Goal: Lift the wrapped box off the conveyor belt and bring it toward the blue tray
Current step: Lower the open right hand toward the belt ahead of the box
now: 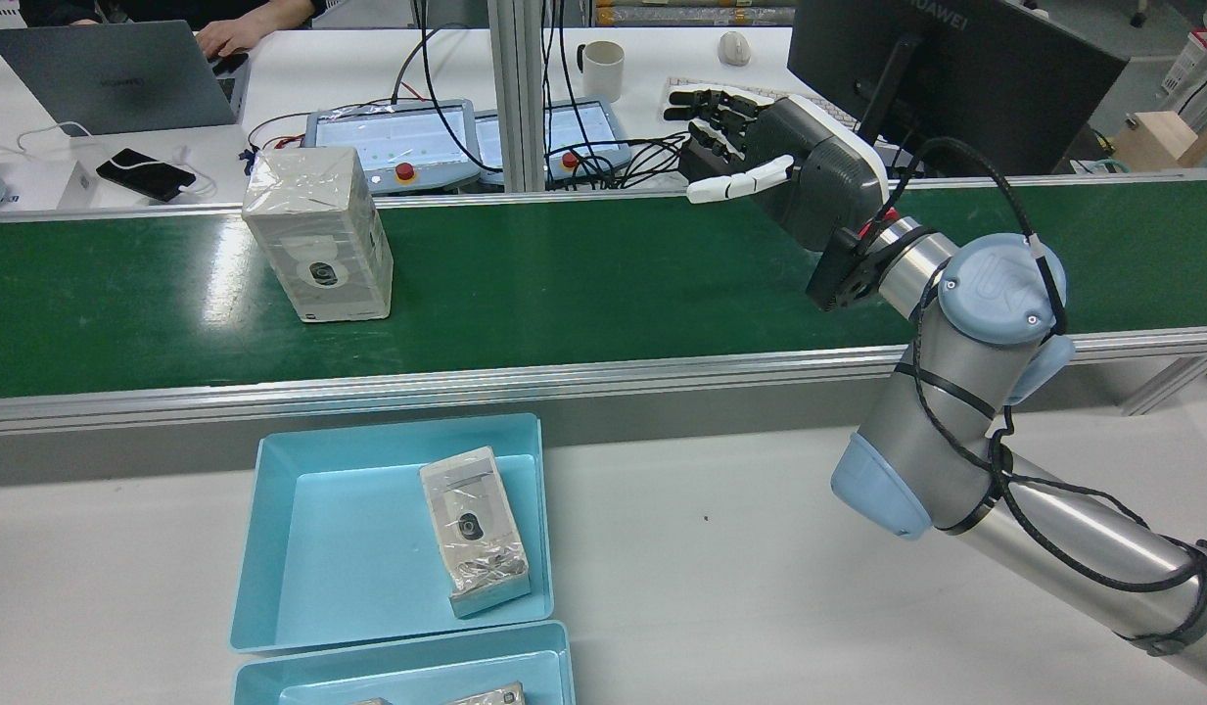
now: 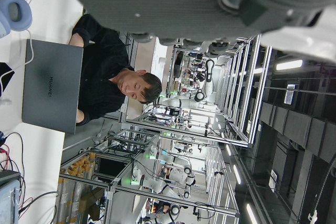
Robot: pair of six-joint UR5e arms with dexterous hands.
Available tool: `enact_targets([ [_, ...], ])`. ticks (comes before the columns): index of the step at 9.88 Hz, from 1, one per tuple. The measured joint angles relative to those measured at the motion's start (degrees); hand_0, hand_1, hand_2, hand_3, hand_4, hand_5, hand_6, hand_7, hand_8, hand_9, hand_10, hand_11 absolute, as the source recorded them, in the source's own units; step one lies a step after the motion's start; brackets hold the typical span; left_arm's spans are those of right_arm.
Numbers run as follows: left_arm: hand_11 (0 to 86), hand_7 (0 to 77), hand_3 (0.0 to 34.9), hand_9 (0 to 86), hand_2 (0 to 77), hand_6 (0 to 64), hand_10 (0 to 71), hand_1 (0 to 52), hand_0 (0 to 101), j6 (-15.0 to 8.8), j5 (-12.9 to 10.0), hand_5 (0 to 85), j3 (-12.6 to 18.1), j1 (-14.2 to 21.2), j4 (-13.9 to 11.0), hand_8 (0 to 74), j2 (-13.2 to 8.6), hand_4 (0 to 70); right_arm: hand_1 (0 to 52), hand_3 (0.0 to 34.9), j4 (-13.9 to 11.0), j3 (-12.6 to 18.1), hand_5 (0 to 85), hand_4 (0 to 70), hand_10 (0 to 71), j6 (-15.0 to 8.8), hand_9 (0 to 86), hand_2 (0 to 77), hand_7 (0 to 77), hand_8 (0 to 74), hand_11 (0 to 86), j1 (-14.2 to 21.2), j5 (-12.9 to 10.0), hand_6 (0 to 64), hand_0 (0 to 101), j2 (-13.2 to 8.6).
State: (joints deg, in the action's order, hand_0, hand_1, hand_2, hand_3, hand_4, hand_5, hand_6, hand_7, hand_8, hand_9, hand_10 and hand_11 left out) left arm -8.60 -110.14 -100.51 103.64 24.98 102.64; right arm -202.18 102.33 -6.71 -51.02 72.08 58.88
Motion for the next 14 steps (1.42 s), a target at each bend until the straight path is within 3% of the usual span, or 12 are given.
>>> enact_targets([
  [2, 0.0, 0.5, 0.0, 0.0, 0.5, 0.0, 0.5, 0.0, 0, 0.00, 0.00, 1.1, 0.00, 0.00, 0.00, 0.5, 0.00, 0.0, 16.9, 1.2, 0.01, -0.02, 18.5, 20.7, 2.7, 0.00, 4.4, 14.7, 26.7, 1.6, 5.4, 0.22, 0.08, 12.0, 51, -0.05],
  [4, 0.0, 0.5, 0.0, 0.5, 1.1, 0.0, 0.5, 0.0, 0, 0.00, 0.00, 0.5, 0.00, 0.00, 0.00, 0.5, 0.00, 0.0, 16.4, 4.4, -0.02, -0.06, 15.8, 14.7, 0.5, 0.03, 2.2, 12.0, 21.3, 0.5, 2.2, 0.31, 0.16, 9.3, 50, -0.05],
  [5, 0.5, 0.5, 0.0, 0.5, 1.1, 0.0, 0.5, 0.0, 0, 0.00, 0.00, 0.5, 0.00, 0.00, 0.00, 0.5, 0.00, 0.0, 10.4, 5.3, -0.04, -0.05, 15.3, 15.8, 0.5, 0.10, 2.2, 7.1, 20.7, 0.5, 2.2, 0.31, 0.27, 8.7, 49, 0.00],
  [6, 0.5, 0.5, 0.0, 0.5, 1.1, 0.0, 0.5, 0.0, 0, 0.00, 0.00, 0.5, 0.00, 0.00, 0.00, 0.5, 0.00, 0.0, 10.4, 5.3, -0.05, -0.04, 15.3, 15.8, 0.5, 0.14, 2.2, 7.1, 20.7, 0.5, 2.2, 0.31, 0.37, 8.7, 49, 0.03],
  [7, 0.5, 0.5, 0.0, 0.5, 1.1, 0.0, 0.5, 0.0, 0, 0.00, 0.00, 0.5, 0.00, 0.00, 0.00, 0.5, 0.00, 0.0, 4.9, 5.6, -0.05, -0.05, 14.2, 16.9, 0.5, 0.17, 2.2, 1.6, 19.6, 0.5, 1.6, 0.48, 0.39, 8.7, 47, 0.05],
  [8, 0.5, 0.5, 0.0, 0.5, 1.1, 0.0, 0.0, 0.0, 0, 0.00, 0.00, 0.5, 0.00, 0.00, 0.00, 0.5, 0.00, 0.0, 4.9, 5.6, -0.05, -0.08, 14.2, 16.9, 0.5, 0.19, 2.2, 1.6, 19.6, 0.5, 1.6, 0.75, 0.36, 8.7, 47, 0.07],
  [9, 0.5, 0.5, 0.0, 0.0, 1.1, 0.0, 0.5, 0.0, 0, 0.00, 0.00, 0.5, 0.00, 0.00, 0.00, 0.5, 0.00, 0.0, 14.2, 5.4, -0.06, -0.10, 15.3, 16.9, 0.5, 0.20, 2.2, 3.3, 19.6, 0.5, 1.6, 0.97, 0.34, 8.2, 48, 0.08],
  [10, 0.0, 0.5, 0.0, 0.0, 1.1, 0.0, 0.5, 0.0, 0, 0.00, 0.00, 0.5, 0.00, 0.00, 0.00, 0.5, 0.00, 0.0, 14.2, 5.4, -0.06, -0.11, 15.3, 16.9, 0.5, 0.23, 2.2, 11.4, 19.6, 0.5, 1.6, 1.10, 0.33, 8.2, 48, 0.12],
  [11, 0.0, 0.5, 0.0, 0.0, 1.1, 0.0, 0.5, 0.0, 0, 0.00, 0.00, 0.5, 0.00, 0.00, 0.00, 0.5, 0.00, 0.0, 14.2, 5.3, -0.06, -0.11, 15.3, 13.6, 0.5, 0.28, 2.2, 9.8, 19.6, 0.5, 1.6, 1.14, 0.29, 8.2, 48, 0.18],
  [13, 0.0, 0.5, 0.0, 0.5, 0.5, 0.0, 0.5, 0.0, 0, 0.00, 0.00, 1.1, 0.00, 0.00, 0.00, 0.5, 0.00, 0.0, 14.2, 5.3, -0.03, -0.19, 15.8, 15.8, 0.5, 0.41, 2.2, 9.8, 19.6, 0.5, 1.6, 1.17, 0.28, 8.2, 48, 0.33],
  [14, 0.0, 0.5, 0.0, 0.5, 0.5, 0.0, 0.5, 0.0, 0, 0.00, 0.00, 0.5, 0.00, 0.00, 0.00, 0.5, 0.00, 0.0, 14.2, 3.6, 0.05, -0.53, 15.8, 16.9, 0.5, 0.47, 2.2, 10.9, 20.2, 0.5, 1.6, 1.21, 0.32, 8.2, 49, 0.41],
])
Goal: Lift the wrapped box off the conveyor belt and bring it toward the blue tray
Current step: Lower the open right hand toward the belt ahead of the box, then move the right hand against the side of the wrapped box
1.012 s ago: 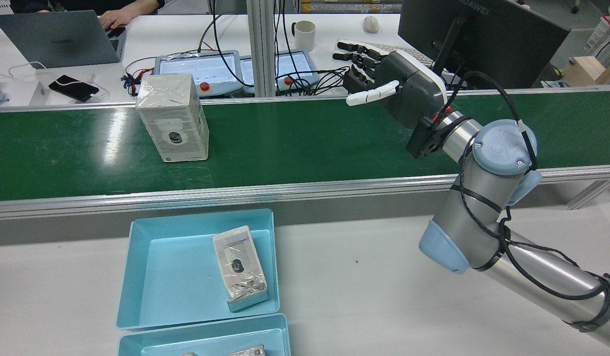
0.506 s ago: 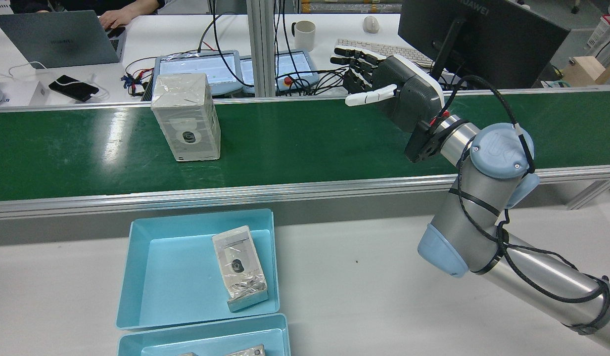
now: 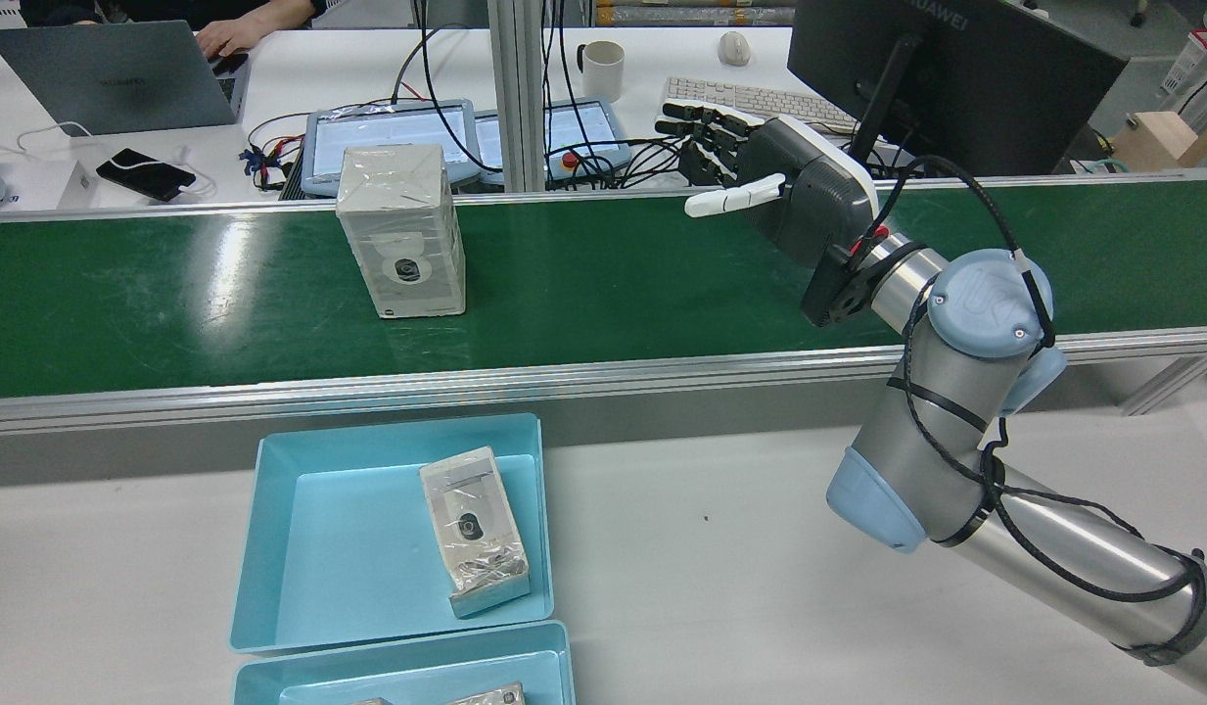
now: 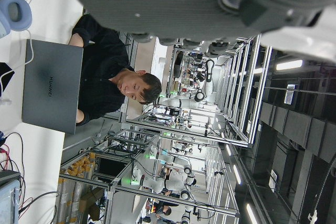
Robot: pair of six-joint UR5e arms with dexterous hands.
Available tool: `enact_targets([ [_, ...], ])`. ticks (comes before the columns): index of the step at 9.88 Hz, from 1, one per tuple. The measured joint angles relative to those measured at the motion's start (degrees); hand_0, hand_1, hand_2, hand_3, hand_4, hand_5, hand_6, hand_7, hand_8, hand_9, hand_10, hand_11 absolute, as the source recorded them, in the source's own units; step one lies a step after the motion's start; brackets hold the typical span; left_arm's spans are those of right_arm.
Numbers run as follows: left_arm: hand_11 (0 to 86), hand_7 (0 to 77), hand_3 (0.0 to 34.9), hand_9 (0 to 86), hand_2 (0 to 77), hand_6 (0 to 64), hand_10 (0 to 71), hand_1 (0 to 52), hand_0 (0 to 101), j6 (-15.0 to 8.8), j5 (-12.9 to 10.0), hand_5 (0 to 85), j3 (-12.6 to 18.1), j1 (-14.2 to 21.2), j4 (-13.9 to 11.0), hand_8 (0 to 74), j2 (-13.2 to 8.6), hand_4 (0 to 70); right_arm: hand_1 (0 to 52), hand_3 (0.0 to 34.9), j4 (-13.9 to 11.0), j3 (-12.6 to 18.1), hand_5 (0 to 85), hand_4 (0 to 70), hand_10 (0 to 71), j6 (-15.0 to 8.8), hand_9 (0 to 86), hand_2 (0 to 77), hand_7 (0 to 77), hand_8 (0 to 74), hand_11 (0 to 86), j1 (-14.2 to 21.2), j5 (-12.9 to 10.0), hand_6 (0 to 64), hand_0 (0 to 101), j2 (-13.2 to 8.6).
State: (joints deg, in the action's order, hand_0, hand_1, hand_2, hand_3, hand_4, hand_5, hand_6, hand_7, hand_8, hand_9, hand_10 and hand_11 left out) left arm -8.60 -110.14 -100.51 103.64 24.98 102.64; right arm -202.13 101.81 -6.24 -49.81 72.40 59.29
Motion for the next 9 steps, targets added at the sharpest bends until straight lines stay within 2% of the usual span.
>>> enact_targets([
  [1, 0.0, 0.5, 0.0, 0.5, 0.5, 0.0, 0.5, 0.0, 0, 0.00, 0.00, 0.5, 0.00, 0.00, 0.00, 0.5, 0.00, 0.0, 19.1, 2.8, 0.14, -0.70, 16.9, 16.9, 0.5, 0.24, 2.2, 14.7, 20.7, 0.5, 1.6, 0.14, 0.02, 8.2, 49, 0.02],
  [3, 0.0, 0.5, 0.0, 0.0, 0.5, 0.0, 0.5, 0.0, 0, 0.00, 0.00, 0.5, 0.00, 0.00, 0.00, 0.5, 0.00, 0.0, 19.1, 2.8, 0.46, -1.76, 16.9, 16.9, 0.5, 1.09, 2.2, 14.7, 20.7, 0.5, 1.6, 0.48, 0.02, 8.2, 49, 0.03],
  [4, 0.0, 0.5, 0.0, 0.0, 1.1, 0.0, 0.5, 0.0, 0, 0.00, 0.00, 0.5, 0.00, 0.00, 0.00, 0.5, 0.00, 0.0, 21.8, 0.1, 0.53, -1.90, 16.4, 15.3, 2.2, 1.34, 2.2, 15.8, 18.0, 0.5, 8.7, 0.54, 0.05, 5.5, 53, 0.04],
  [5, 0.0, 0.5, 0.0, 0.0, 1.1, 0.0, 0.5, 0.0, 0, 0.00, 0.00, 1.1, 0.00, 0.00, 0.00, 0.5, 0.00, 0.0, 18.5, 0.1, 0.57, -1.81, 16.4, 15.8, 1.1, 1.45, 2.2, 15.8, 18.0, 0.5, 4.4, 0.56, 0.08, 7.1, 51, 0.04],
  [8, 0.5, 0.5, 0.0, 0.5, 0.5, 0.0, 0.0, 0.0, 0, 0.00, 0.00, 0.5, 0.00, 0.00, 0.00, 0.5, 0.00, 0.0, 17.5, 0.0, 0.57, -1.30, 16.9, 16.4, 1.1, 1.27, 2.2, 14.2, 18.5, 0.5, 3.3, 0.63, 0.18, 7.1, 51, -0.04],
  [9, 0.0, 0.5, 0.0, 0.0, 1.1, 0.0, 0.5, 0.0, 0, 0.00, 0.00, 0.5, 0.00, 0.00, 0.00, 0.5, 0.00, 0.0, 17.5, 1.0, 0.58, -1.23, 16.4, 16.4, 1.1, 1.33, 2.2, 14.2, 18.5, 0.5, 2.7, 0.55, 0.22, 7.1, 51, -0.03],
])
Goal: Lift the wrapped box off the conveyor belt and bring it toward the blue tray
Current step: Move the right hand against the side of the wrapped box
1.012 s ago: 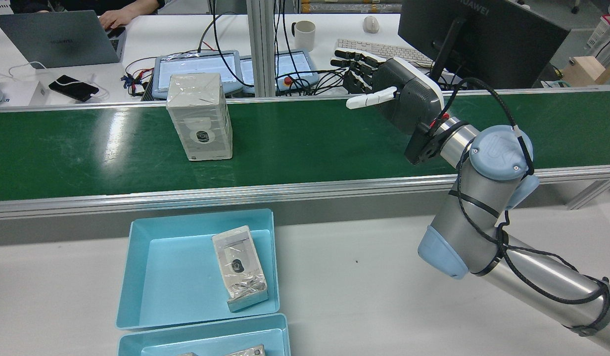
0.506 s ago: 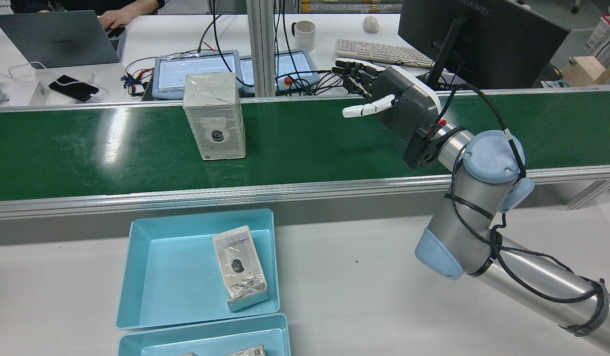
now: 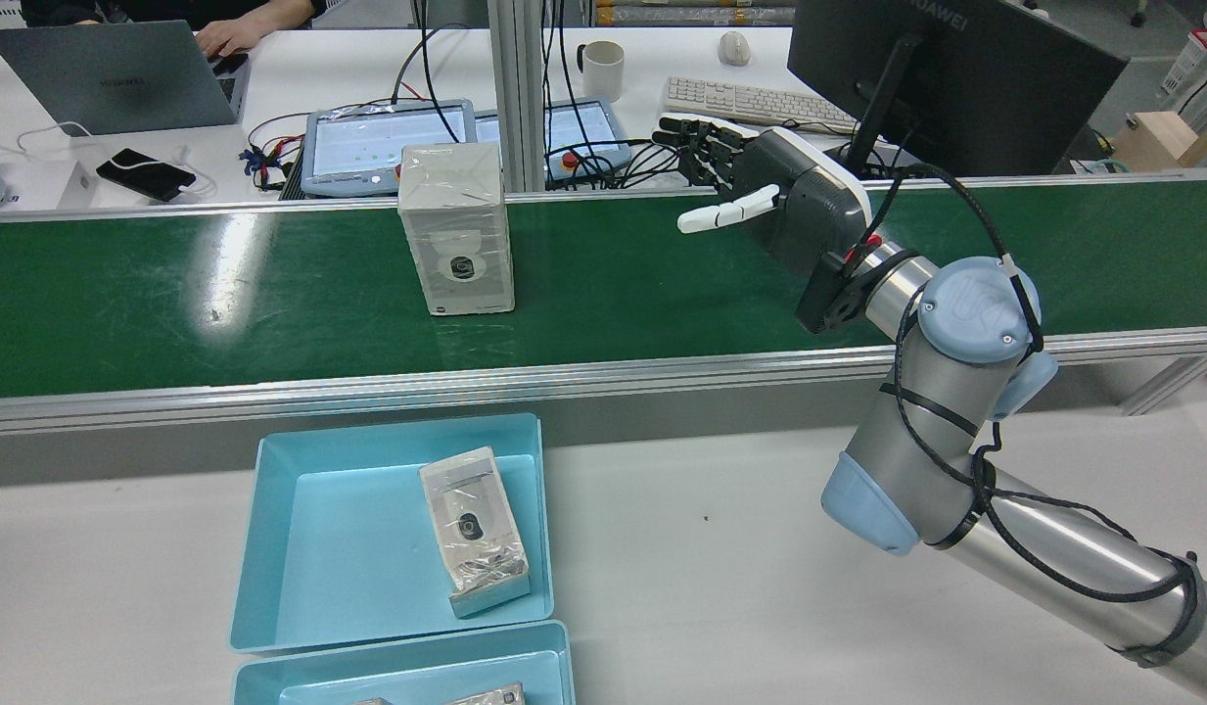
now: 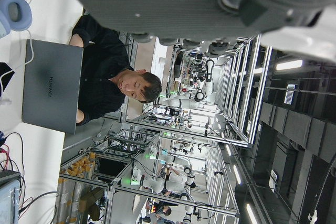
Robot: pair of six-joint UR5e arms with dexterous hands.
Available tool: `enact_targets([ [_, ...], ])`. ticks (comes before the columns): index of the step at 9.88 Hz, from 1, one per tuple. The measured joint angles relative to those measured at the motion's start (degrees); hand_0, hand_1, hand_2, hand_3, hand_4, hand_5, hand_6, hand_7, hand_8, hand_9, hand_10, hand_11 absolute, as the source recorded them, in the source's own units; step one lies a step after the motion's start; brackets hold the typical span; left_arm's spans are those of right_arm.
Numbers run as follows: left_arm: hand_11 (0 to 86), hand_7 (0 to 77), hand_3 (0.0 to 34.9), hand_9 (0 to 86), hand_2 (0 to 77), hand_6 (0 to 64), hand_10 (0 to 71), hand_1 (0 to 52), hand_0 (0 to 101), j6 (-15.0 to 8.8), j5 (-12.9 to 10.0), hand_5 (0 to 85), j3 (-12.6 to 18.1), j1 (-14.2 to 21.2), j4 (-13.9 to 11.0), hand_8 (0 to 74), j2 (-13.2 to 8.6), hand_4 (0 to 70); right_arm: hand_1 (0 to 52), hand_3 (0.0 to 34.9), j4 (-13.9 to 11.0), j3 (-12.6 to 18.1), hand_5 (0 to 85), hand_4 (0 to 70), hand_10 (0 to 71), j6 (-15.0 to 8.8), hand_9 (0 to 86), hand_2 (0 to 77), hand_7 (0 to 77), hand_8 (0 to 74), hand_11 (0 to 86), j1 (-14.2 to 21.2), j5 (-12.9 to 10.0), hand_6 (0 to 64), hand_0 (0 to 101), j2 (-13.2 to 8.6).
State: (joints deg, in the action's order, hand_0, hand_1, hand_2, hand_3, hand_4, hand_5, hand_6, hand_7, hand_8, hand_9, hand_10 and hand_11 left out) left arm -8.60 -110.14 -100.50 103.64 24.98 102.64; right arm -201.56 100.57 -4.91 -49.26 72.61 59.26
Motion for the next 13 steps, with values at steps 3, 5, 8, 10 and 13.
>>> enact_targets([
  [3, 0.0, 0.5, 0.0, 0.0, 1.1, 0.0, 0.5, 0.0, 0, 0.00, 0.00, 1.1, 0.00, 0.00, 0.00, 0.5, 0.00, 0.0, 17.5, 0.8, 0.02, 0.03, 16.4, 16.4, 0.0, 0.07, 2.2, 12.5, 18.5, 0.5, 1.6, -0.17, 0.21, 7.1, 51, 0.18],
  [5, 0.0, 0.5, 0.0, 0.5, 1.1, 0.0, 0.5, 0.0, 0, 0.00, 0.00, 1.1, 0.00, 0.00, 0.00, 0.5, 0.00, 0.0, 17.5, 1.9, 0.02, -0.35, 16.4, 15.8, 0.5, -0.34, 2.2, 12.5, 18.5, 0.5, 1.6, 0.82, 0.10, 7.1, 51, -0.07],
  [8, 0.0, 0.5, 0.0, 0.5, 1.1, 0.0, 0.5, 0.0, 0, 0.00, 0.00, 0.5, 0.00, 0.00, 0.00, 0.5, 0.00, 0.0, 17.5, 2.4, 0.02, -0.80, 17.5, 16.9, 0.5, -0.70, 2.2, 14.7, 20.2, 0.5, 3.8, 2.00, -0.26, 6.5, 51, -1.06],
  [10, 0.0, 0.5, 0.0, 0.0, 1.1, 0.0, 0.5, 0.0, 0, 0.00, 0.00, 1.1, 0.00, 0.00, 0.00, 0.5, 0.00, 0.0, 20.7, 1.0, 0.02, -1.52, 18.5, 19.1, 0.5, -1.09, 2.7, 18.0, 22.4, 0.5, 3.8, 2.38, -0.43, 8.7, 53, -1.93],
  [13, 0.0, 0.5, 0.0, 0.5, 1.1, 0.0, 0.5, 0.0, 0, 0.00, 0.00, 1.1, 0.00, 0.00, 0.00, 0.5, 0.00, 0.0, 21.8, 2.5, 0.00, -3.55, 19.6, 19.6, 1.1, -1.79, 3.8, 18.0, 24.0, 0.5, 4.4, 3.12, -0.80, 9.3, 54, -4.13],
])
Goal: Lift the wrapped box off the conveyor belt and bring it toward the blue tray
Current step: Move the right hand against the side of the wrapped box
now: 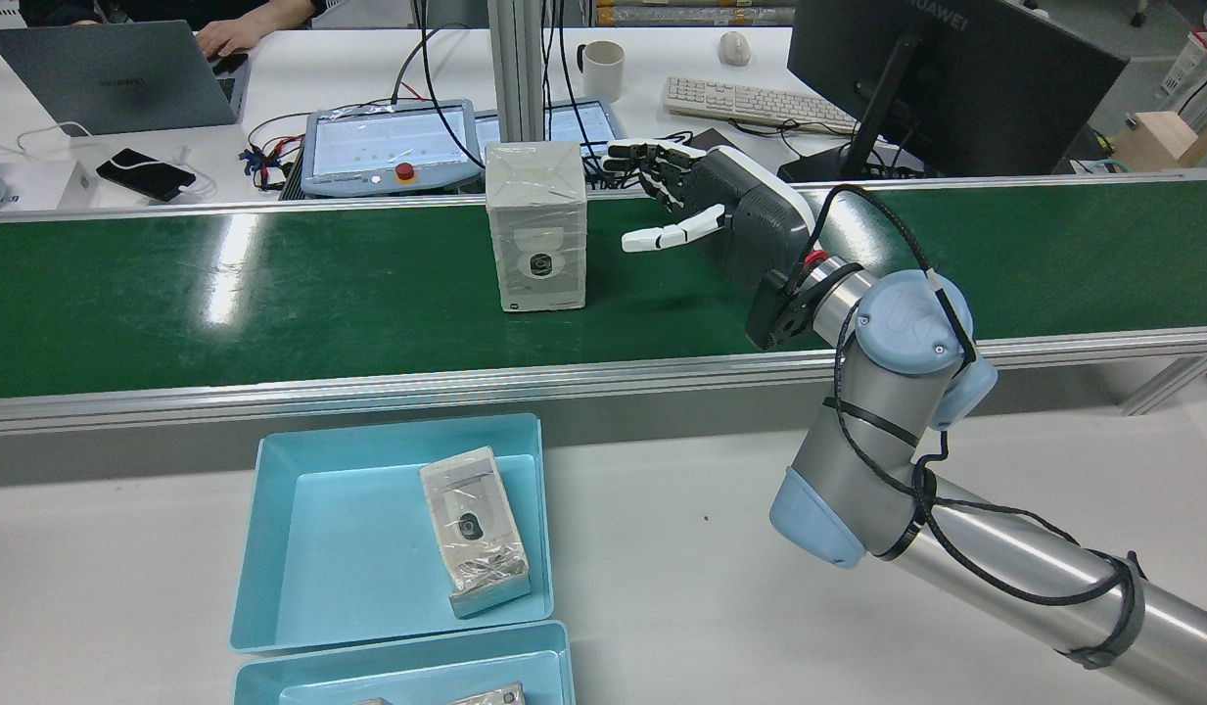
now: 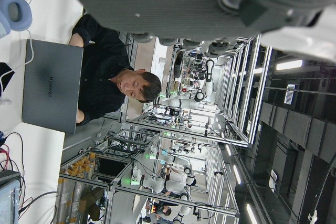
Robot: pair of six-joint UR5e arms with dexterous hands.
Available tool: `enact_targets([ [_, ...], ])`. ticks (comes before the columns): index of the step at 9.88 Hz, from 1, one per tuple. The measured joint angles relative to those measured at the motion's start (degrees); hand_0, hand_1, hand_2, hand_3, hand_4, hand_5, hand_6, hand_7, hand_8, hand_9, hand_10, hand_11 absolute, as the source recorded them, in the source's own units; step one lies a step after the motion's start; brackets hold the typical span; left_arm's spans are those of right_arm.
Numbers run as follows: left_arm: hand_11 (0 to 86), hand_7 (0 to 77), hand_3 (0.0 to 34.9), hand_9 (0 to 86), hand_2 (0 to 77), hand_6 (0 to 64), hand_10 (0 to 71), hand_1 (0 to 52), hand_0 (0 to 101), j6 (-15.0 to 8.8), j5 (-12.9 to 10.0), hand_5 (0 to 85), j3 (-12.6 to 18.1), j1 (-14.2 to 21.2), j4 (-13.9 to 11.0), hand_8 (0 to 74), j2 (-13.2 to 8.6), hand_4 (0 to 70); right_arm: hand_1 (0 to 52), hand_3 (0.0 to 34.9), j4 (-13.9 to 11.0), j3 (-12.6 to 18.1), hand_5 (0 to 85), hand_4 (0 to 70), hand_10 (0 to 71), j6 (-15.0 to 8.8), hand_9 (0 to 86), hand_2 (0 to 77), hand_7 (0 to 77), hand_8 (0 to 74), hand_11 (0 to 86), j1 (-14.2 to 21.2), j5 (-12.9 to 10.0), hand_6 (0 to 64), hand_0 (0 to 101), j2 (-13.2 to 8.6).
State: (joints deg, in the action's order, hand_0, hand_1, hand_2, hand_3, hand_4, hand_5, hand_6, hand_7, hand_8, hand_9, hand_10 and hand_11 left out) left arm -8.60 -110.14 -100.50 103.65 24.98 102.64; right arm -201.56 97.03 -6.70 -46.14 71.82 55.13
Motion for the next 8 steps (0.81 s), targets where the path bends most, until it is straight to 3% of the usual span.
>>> enact_targets([
  [5, 0.0, 0.5, 0.0, 0.0, 1.1, 0.0, 0.5, 0.0, 0, 0.00, 0.00, 1.1, 0.00, 0.00, 0.00, 0.5, 0.00, 0.0, 21.8, 3.6, -0.04, -2.40, 20.2, 19.6, 1.1, -0.61, 3.8, 17.5, 25.1, 0.5, 3.3, 1.27, -0.32, 9.8, 54, -2.41],
  [6, 0.0, 0.5, 0.0, 0.5, 1.1, 0.0, 0.5, 0.0, 0, 0.00, 0.00, 1.1, 0.00, 0.00, 0.00, 0.5, 0.00, 0.0, 21.8, 6.2, -0.05, -3.06, 18.5, 17.5, 0.0, -0.70, 3.8, 15.8, 24.0, 0.5, 2.7, 1.68, -0.34, 6.5, 54, -3.19],
  [8, 0.0, 0.5, 0.0, 0.0, 1.1, 0.0, 0.5, 0.0, 0, 0.00, 0.00, 1.1, 0.00, 0.00, 0.00, 0.5, 0.00, 0.0, 21.8, 13.8, -0.06, -3.77, 17.5, 14.2, 0.0, -1.28, 2.7, 15.8, 21.3, 0.0, 2.2, 2.24, -0.34, 6.0, 54, -4.30],
])
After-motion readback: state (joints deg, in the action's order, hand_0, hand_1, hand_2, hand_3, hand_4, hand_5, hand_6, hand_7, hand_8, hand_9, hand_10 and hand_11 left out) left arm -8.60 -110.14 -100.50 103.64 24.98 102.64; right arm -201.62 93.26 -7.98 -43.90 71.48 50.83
